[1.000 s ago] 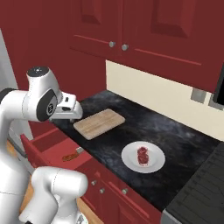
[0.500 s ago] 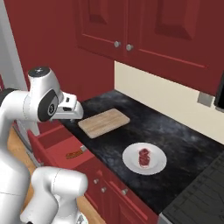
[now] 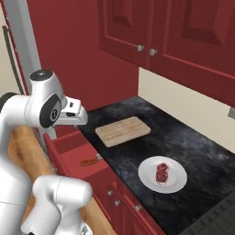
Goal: Pick up the knife from the drawer and place it on the cutting board. Then place the meat from the plate to the cutting board.
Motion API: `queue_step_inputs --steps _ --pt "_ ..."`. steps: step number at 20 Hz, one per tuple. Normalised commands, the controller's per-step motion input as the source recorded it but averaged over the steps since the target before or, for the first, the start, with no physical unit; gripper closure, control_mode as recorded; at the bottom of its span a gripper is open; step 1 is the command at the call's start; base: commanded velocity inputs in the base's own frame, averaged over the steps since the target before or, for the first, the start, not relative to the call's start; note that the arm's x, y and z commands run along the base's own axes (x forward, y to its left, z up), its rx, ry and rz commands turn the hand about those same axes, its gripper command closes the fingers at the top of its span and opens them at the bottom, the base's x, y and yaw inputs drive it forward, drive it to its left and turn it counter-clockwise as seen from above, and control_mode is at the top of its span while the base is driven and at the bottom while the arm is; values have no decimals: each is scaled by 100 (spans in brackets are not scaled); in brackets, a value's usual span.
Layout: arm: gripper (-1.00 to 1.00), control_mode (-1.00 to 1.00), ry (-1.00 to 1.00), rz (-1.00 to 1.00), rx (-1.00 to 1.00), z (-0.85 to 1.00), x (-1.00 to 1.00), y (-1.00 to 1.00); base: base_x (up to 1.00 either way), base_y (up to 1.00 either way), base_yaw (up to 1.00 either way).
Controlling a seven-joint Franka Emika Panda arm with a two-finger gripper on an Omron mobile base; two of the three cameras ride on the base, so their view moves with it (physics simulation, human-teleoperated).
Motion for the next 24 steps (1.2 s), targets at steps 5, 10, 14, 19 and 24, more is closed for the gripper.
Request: queue_step_inputs --steps 5,10,14,19,24 --pt "-100 100 0 0 0 0 0 0 2 -18 31" --pt "-100 -100 0 5 0 -6 0 0 0 -8 25" --pt "-100 -100 0 17 4 -43 0 5 0 0 0" --pt "-100 -100 0 12 0 -32 0 1 0 0 0" --pt "-100 -100 1 3 -2 -34 0 11 0 0 0"
